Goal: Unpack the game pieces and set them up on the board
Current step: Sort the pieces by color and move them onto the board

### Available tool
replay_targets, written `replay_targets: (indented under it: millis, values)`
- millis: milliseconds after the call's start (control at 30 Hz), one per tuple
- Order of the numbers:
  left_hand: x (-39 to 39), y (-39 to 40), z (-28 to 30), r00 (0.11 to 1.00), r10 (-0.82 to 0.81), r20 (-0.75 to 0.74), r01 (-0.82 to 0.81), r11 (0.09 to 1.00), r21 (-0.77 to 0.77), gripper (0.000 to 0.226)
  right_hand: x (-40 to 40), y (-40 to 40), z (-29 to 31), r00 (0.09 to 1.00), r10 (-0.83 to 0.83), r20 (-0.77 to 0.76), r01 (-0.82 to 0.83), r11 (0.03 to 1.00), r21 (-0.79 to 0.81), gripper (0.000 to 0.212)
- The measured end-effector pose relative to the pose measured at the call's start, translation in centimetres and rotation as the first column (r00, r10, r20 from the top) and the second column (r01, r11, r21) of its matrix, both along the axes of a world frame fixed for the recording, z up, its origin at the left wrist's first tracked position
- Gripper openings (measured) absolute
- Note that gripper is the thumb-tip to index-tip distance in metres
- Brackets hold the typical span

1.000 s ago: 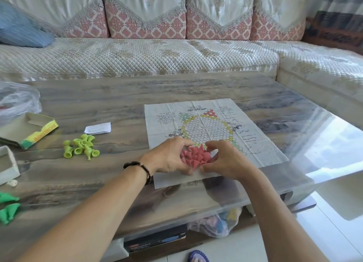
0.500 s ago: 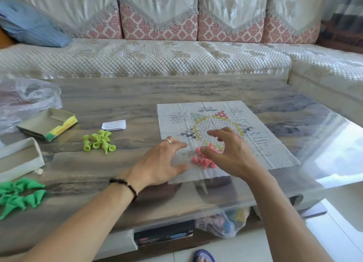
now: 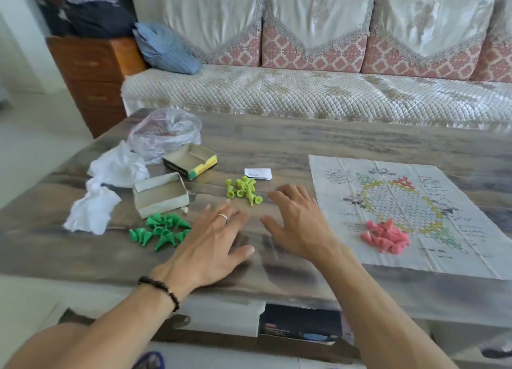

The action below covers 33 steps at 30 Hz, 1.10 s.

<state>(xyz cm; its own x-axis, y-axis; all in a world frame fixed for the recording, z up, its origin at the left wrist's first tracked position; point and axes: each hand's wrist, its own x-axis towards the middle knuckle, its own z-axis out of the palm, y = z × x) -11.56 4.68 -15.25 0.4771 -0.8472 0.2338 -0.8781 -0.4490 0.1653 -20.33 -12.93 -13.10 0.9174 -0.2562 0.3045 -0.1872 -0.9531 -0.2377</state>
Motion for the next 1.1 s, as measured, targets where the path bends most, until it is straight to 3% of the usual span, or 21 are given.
replay_targets:
  millis: [200,367,633,900,1100]
  values:
    - [1.7,7.1,0.1,0.986,0.153,0.061,-0.150,0.987,-0.058,0.067,3.7,5.8,-1.3,0.979,0.190,-0.071,-0.196,0.975,-0.107,0.055]
    - [4.1,11.8,-1.0,0.951,0.308,-0.028,-0.308,0.951,-0.023,0.084,6.4,10.1,-2.3,0.941,0.325,-0.089,-0.329,0.944,-0.036,0.061]
    - [7.0,13.1,-2.2,0.960,0.204,-0.191,-0.203,0.979,0.021,0.083,9.5,12.2,-3.7,0.925,0.365,-0.109,-0.377,0.919,-0.114,0.062]
    - [8.5,11.4,-2.7,0.981,0.161,-0.106,-0.165,0.986,-0.030,0.067,10.2,11.5,-4.1,0.923,0.384,0.029,-0.384,0.923,-0.005,0.029]
    - [8.6,10.3,-2.9,0.985,0.174,-0.017,-0.174,0.983,-0.061,0.055,9.5,9.6,-4.3,0.956,0.289,0.051,-0.288,0.957,-0.040,0.024]
